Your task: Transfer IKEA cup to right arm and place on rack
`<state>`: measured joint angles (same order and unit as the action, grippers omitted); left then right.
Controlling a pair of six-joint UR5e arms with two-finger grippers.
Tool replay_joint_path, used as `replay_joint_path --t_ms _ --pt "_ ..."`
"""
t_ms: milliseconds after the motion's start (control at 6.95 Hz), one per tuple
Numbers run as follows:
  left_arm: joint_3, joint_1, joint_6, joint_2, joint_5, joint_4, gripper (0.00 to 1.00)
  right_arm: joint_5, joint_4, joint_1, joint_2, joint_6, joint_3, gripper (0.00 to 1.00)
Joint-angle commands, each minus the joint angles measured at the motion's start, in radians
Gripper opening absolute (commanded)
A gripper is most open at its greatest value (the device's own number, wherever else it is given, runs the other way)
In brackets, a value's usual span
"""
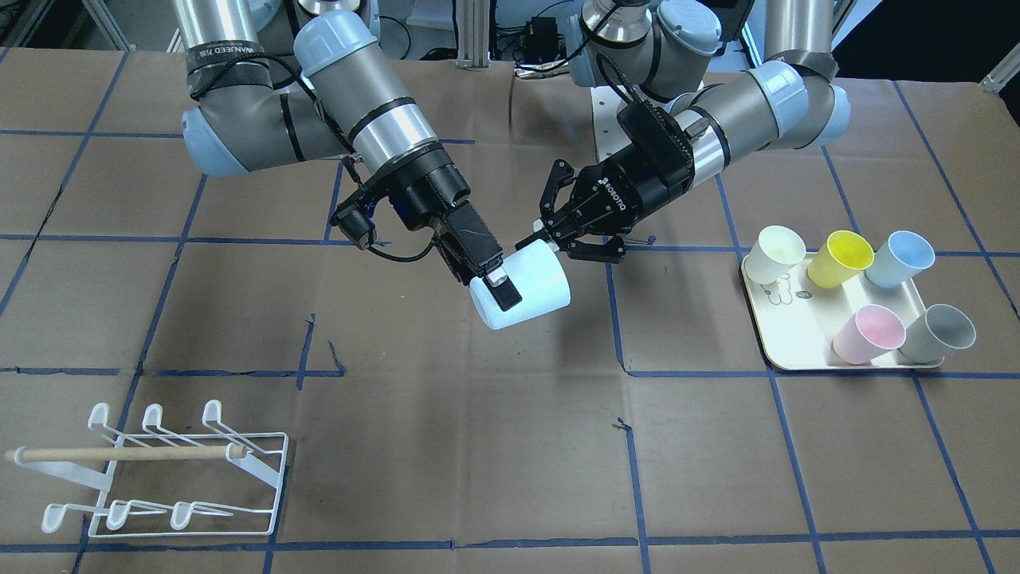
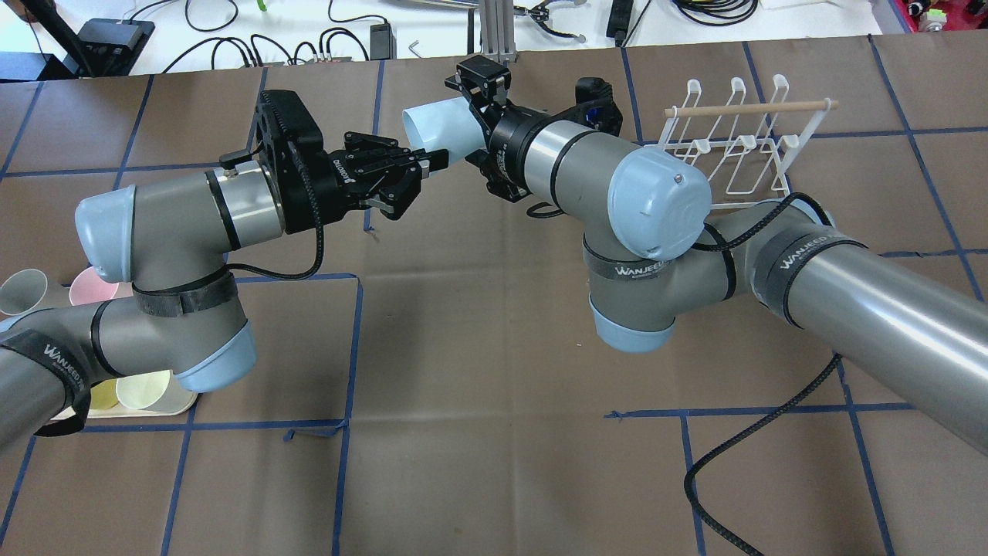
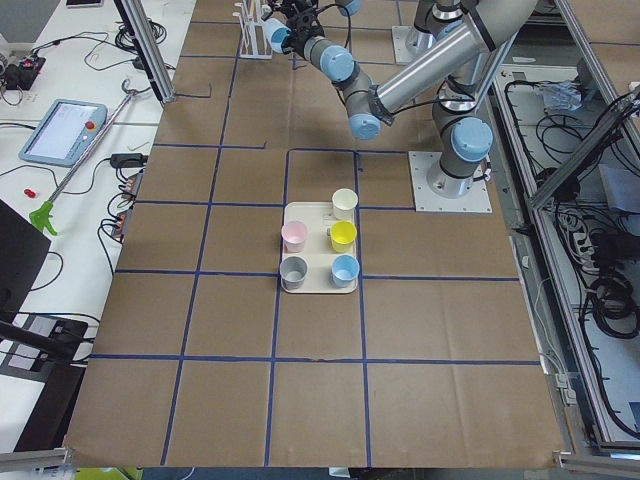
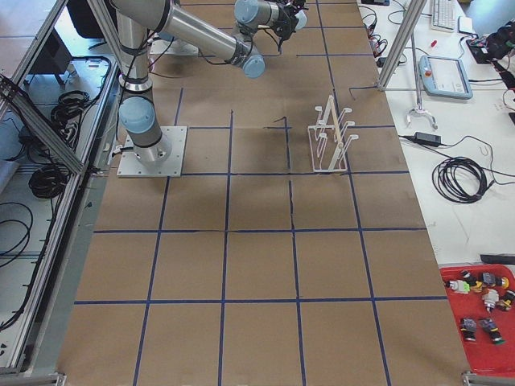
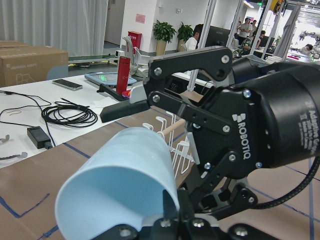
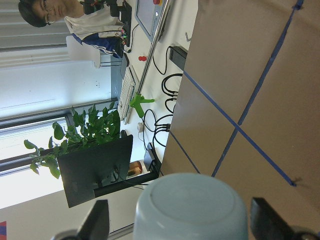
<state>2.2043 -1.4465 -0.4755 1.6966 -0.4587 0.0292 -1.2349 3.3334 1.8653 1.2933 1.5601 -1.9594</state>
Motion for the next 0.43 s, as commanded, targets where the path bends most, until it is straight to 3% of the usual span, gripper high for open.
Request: replay_joint_path --t_ms 0,144,288 --pt "0.0 0.0 0.0 0.0 0.0 0.0 0.02 0.002 0.0 0.0 -0.002 0.0 0.002 0.89" --pt "-0.002 0.0 0.0 0.0 0.0 0.0 0.02 0.005 0.0 0.0 -0.002 0.0 0.002 0.8" --pt "-0.002 0.0 0.0 0.0 0.0 0.0 0.02 0.006 0.0 0.0 -0.003 0.0 0.0 0.77"
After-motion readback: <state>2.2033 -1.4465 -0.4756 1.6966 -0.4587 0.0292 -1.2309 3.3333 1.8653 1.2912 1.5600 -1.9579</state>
